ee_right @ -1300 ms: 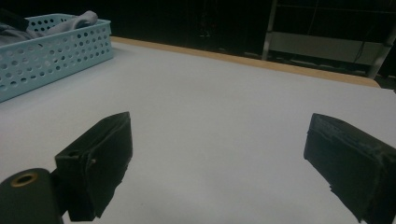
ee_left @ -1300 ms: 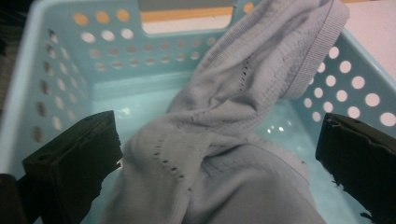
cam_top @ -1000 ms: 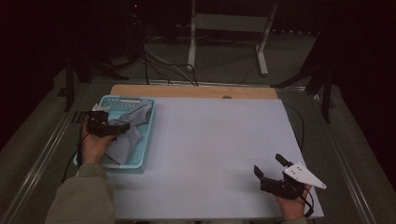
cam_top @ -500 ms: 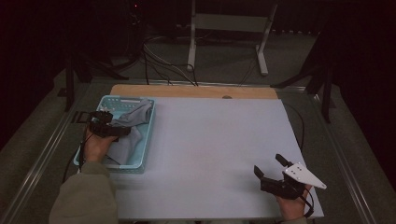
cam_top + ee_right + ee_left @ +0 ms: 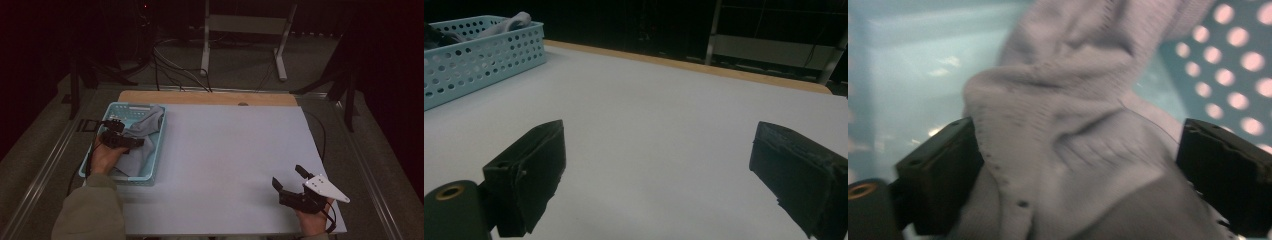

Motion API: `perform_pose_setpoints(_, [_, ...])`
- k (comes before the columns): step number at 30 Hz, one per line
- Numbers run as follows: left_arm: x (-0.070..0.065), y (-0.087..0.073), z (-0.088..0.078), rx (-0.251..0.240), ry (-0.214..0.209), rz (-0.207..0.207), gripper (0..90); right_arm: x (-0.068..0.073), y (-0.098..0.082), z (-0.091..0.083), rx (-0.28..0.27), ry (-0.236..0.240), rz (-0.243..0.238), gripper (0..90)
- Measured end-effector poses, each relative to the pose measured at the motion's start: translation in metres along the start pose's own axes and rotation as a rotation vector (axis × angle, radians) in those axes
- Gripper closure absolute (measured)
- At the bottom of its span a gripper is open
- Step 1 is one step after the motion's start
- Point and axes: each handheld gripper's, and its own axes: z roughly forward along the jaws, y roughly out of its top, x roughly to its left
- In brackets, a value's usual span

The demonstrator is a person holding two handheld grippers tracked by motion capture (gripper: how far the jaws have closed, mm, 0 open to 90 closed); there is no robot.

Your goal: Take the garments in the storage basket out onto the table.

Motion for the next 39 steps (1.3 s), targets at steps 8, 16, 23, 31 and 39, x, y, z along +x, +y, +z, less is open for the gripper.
perform_pose_setpoints(8, [0.002, 0.000, 0.004, 0.030, 0.025, -0.030, 2.8, 0.000, 0.000, 0.000, 0.000, 0.000, 0.000, 7.9])
perform_pose_setpoints(16, [0.002, 0.001, 0.009, 0.128, 0.020, -0.030, 1.3, 0.000, 0.000, 0.000, 0.003, -0.002, 0.001, 8.0])
perform_pose_setpoints(23, [-0.004, 0.002, 0.009, 0.195, 0.052, 0.017, 24.1, -0.001, -0.001, -0.001, 0.002, -0.003, 0.002, 8.0])
perform_pose_setpoints(31, [-0.003, 0.005, -0.007, 0.133, 0.005, 0.026, 67.0, -0.002, -0.001, -0.002, 0.002, -0.006, 0.002, 8.0])
perform_pose_setpoints(39, [-0.008, 0.007, -0.020, 0.074, 0.002, 0.039, 71.1, -0.003, -0.001, -0.002, 0.003, -0.010, 0.005, 8.0])
